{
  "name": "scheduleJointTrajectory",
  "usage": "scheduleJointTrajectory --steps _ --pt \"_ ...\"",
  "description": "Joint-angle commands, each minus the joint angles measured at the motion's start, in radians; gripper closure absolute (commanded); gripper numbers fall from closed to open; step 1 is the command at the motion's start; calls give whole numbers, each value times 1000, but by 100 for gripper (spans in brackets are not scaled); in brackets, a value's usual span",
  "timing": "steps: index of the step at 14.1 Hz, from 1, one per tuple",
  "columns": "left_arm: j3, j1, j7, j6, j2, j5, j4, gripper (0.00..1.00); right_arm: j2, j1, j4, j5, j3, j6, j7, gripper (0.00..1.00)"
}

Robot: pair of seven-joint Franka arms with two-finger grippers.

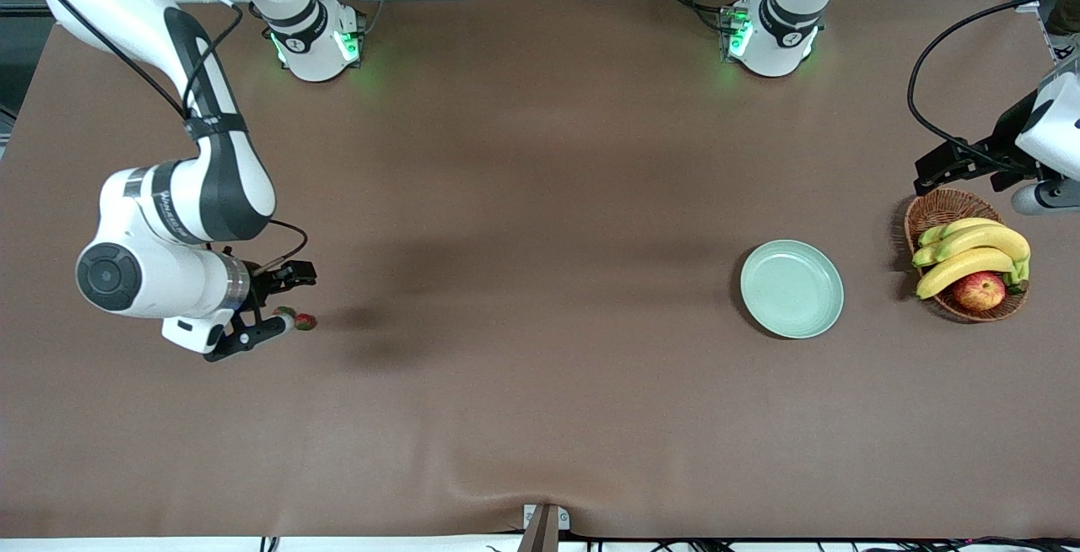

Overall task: Collect all strawberries into plate
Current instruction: 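Reach the right gripper over the cluster of red strawberries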

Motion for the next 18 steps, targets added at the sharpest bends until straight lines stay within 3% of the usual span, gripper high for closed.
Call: scheduleJointTrajectory --steps 1,6,12,18 --pt "10 -7 18 3 -1 -23 -2 0 5 5 -49 -81 4 101 -119 0" --pt "12 -7 20 3 0 -23 -2 0 28 -19 -117 -103 4 264 -303 0" --pt "12 -9 18 5 0 -23 -7 0 89 -33 -121 -103 4 301 -306 0" --pt "-6 -9 -3 3 0 -21 -4 0 115 -47 -218 -98 6 458 -303 0"
